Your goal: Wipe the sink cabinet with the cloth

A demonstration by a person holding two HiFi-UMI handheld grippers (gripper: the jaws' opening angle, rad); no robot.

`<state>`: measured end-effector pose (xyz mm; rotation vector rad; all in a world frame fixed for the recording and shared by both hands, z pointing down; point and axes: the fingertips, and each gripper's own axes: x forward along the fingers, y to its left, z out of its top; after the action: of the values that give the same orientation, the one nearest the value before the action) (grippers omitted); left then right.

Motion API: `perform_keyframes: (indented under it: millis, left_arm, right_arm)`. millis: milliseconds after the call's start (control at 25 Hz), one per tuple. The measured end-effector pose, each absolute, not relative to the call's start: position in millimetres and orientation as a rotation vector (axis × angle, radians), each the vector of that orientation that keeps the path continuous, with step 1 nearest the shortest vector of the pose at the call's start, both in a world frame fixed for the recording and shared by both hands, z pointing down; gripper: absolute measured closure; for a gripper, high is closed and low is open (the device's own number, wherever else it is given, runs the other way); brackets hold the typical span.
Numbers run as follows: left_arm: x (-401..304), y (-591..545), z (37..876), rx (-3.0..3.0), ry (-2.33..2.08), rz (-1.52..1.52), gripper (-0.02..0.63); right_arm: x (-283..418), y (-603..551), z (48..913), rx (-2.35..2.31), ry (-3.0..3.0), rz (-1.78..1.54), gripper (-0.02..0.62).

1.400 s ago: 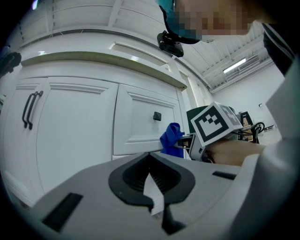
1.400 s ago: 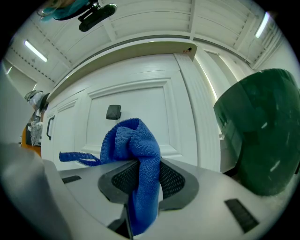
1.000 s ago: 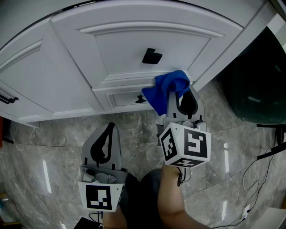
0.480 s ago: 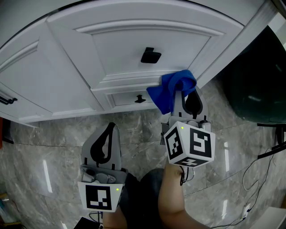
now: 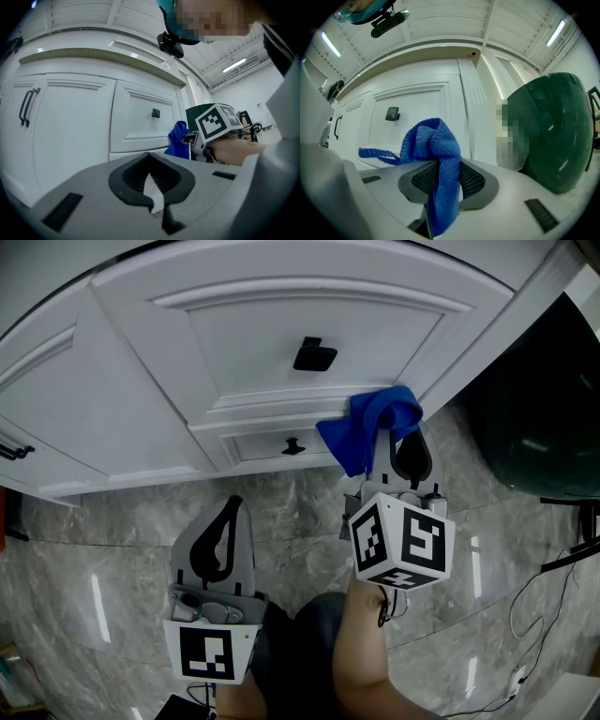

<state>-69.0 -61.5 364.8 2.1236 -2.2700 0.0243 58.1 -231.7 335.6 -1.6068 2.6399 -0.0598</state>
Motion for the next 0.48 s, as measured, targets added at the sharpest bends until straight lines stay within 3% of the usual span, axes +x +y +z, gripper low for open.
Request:
perform_keyframes:
  millis: [480]
  left_arm:
    - [-70.2, -62.9, 365.8, 2.121, -2.267, 0.014, 0.606]
  right_arm:
    - [75.4, -240.5, 338.5, -1.684, 2.571, -0.066, 0.479]
